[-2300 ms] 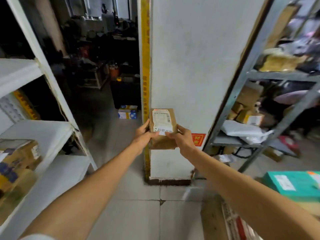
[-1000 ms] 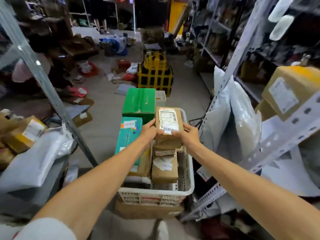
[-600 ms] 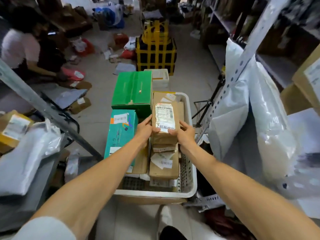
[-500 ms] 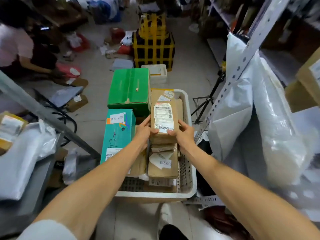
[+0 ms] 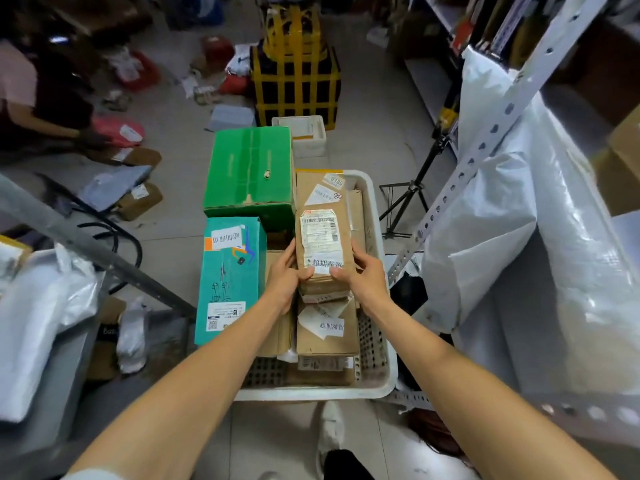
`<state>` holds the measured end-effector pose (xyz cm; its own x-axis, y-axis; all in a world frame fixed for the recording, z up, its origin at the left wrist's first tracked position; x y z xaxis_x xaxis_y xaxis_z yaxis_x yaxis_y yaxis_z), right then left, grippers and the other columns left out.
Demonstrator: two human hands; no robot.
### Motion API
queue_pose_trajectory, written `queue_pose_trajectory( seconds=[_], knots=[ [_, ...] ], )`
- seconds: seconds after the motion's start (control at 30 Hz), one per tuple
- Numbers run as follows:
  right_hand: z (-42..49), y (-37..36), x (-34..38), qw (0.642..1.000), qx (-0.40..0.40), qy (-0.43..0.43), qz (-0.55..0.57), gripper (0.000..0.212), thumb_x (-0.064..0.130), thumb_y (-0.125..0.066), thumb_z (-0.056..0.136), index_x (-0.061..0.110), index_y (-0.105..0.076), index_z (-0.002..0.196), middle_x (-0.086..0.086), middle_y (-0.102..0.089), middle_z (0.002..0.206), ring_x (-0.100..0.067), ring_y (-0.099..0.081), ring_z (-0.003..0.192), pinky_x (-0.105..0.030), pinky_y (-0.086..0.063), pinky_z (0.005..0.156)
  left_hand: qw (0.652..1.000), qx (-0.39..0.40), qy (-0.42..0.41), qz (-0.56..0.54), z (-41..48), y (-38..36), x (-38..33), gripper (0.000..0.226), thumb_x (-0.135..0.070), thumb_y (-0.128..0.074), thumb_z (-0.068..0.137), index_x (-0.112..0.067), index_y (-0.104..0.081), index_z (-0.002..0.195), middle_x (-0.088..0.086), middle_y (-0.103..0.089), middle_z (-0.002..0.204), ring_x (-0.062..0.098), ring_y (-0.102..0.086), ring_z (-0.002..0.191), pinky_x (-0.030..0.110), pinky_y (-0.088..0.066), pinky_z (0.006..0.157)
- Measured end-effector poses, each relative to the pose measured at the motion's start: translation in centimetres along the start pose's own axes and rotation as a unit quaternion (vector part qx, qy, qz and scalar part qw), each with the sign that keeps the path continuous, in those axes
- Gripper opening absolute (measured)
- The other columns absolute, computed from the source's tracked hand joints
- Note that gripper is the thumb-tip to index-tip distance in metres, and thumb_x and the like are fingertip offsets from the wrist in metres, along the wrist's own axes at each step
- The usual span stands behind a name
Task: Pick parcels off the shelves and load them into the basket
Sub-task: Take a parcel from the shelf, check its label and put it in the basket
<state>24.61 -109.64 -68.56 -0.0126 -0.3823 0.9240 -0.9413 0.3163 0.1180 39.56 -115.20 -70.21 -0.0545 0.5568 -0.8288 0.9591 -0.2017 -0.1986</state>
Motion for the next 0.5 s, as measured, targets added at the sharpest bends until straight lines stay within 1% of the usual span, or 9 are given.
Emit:
queue_pose_trajectory(
  seconds=[0.07, 0.1, 0.17, 0.23, 0.3, 0.37, 0.4, 0.43, 0.5],
  knots=[
    [0.2, -0.2, -0.1, 1.0, -0.02, 0.0, -0.021, 0.071, 0.009, -0.076, 0.079, 0.022, -0.047, 0.142, 0.004, -0.059, 0.134, -0.017, -0.053, 0.123, -0.044, -0.047, 0.102, 1.0, -0.002, -0.001, -0.002, 0.0, 0.0, 0.0, 0.079, 0.014, -0.055, 0.084, -0.022, -0.03, 0.149, 0.006, -0.05, 0.141, 0.022, -0.048, 0.128, 0.044, -0.044, 0.104],
    [0.3, -0.3, -0.2, 0.999, -0.028, 0.005, -0.028, 0.071, 0.011, -0.076, 0.078, 0.023, -0.048, 0.142, 0.006, -0.06, 0.133, -0.016, -0.055, 0.121, -0.045, -0.048, 0.101, 1.0, -0.003, 0.0, -0.002, 0.1, 0.0, 0.0, 0.078, 0.014, -0.055, 0.085, -0.023, -0.03, 0.149, 0.006, -0.05, 0.141, 0.022, -0.048, 0.127, 0.044, -0.044, 0.104],
    [0.1, -0.3, -0.2, 0.999, -0.033, 0.012, -0.029, 0.071, 0.011, -0.076, 0.078, 0.025, -0.048, 0.141, 0.009, -0.059, 0.132, -0.014, -0.055, 0.119, -0.043, -0.048, 0.101, 1.0, 0.002, 0.004, 0.004, 0.3, 0.1, 0.1, 0.079, 0.014, -0.056, 0.084, -0.024, -0.03, 0.149, 0.006, -0.051, 0.14, 0.023, -0.049, 0.127, 0.044, -0.044, 0.104],
    [-0.3, -0.1, -0.1, 0.999, -0.027, 0.008, -0.024, 0.071, 0.008, -0.075, 0.079, 0.023, -0.047, 0.142, 0.006, -0.059, 0.133, -0.014, -0.054, 0.12, -0.042, -0.047, 0.102, 1.0, 0.006, 0.008, 0.018, 0.5, 0.3, 0.2, 0.081, 0.013, -0.059, 0.083, -0.024, -0.03, 0.149, 0.006, -0.05, 0.141, 0.024, -0.048, 0.128, 0.046, -0.043, 0.105],
    [-0.5, 0.0, 0.2, 1.0, -0.013, -0.001, -0.015, 0.071, 0.006, -0.074, 0.079, 0.022, -0.047, 0.142, 0.003, -0.06, 0.132, -0.017, -0.054, 0.121, -0.043, -0.046, 0.103, 0.999, 0.008, 0.009, 0.05, 0.3, 0.4, -0.1, 0.082, 0.012, -0.061, 0.082, -0.024, -0.029, 0.149, 0.006, -0.049, 0.142, 0.023, -0.048, 0.128, 0.045, -0.043, 0.105],
    [-0.8, -0.1, 0.9, 1.0, -0.007, -0.005, -0.021, 0.07, 0.005, -0.074, 0.079, 0.022, -0.047, 0.142, 0.001, -0.061, 0.13, -0.019, -0.055, 0.121, -0.043, -0.046, 0.102, 0.993, 0.004, 0.0, 0.116, -0.2, 0.3, -1.0, 0.082, 0.007, -0.063, 0.083, -0.022, -0.027, 0.15, 0.006, -0.048, 0.143, 0.022, -0.046, 0.13, 0.039, -0.043, 0.105],
    [-1.0, -0.1, 1.5, 1.0, -0.007, -0.01, -0.018, 0.069, 0.005, -0.074, 0.079, 0.02, -0.048, 0.141, 0.001, -0.062, 0.129, -0.019, -0.056, 0.119, -0.041, -0.048, 0.1, 0.988, -0.002, -0.011, 0.153, -0.6, 0.3, -1.6, 0.08, 0.005, -0.065, 0.083, -0.02, -0.029, 0.15, 0.006, -0.048, 0.143, 0.021, -0.046, 0.13, 0.035, -0.044, 0.102],
    [-1.1, 0.0, 2.1, 1.0, -0.011, -0.01, -0.011, 0.066, 0.004, -0.073, 0.08, 0.018, -0.049, 0.14, 0.0, -0.063, 0.128, -0.019, -0.058, 0.116, -0.036, -0.05, 0.096, 0.983, -0.012, -0.025, 0.183, -1.0, 0.2, -2.4, 0.076, 0.004, -0.066, 0.083, -0.018, -0.033, 0.148, 0.005, -0.05, 0.141, 0.02, -0.047, 0.129, 0.03, -0.046, 0.096],
    [-1.6, 0.3, 4.0, 1.0, -0.026, -0.007, 0.005, 0.06, 0.007, -0.071, 0.083, 0.011, -0.049, 0.139, -0.003, -0.063, 0.125, -0.017, -0.061, 0.108, -0.021, -0.051, 0.083, 0.975, -0.029, -0.055, 0.213, -2.0, 0.0, -4.2, 0.064, 0.005, -0.066, 0.082, -0.011, -0.045, 0.141, 0.006, -0.056, 0.133, 0.018, -0.053, 0.12, 0.016, -0.049, 0.081]
  ],
)
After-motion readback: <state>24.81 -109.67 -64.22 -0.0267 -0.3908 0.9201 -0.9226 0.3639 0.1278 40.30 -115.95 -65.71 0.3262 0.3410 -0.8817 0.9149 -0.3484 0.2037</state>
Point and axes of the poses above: each hand's wrist, its own z-axis towards the middle knuckle, its own y-axis out of the back of the hand, x = y × z, the point moved 4 cm from there along z, towards the middle knuckle
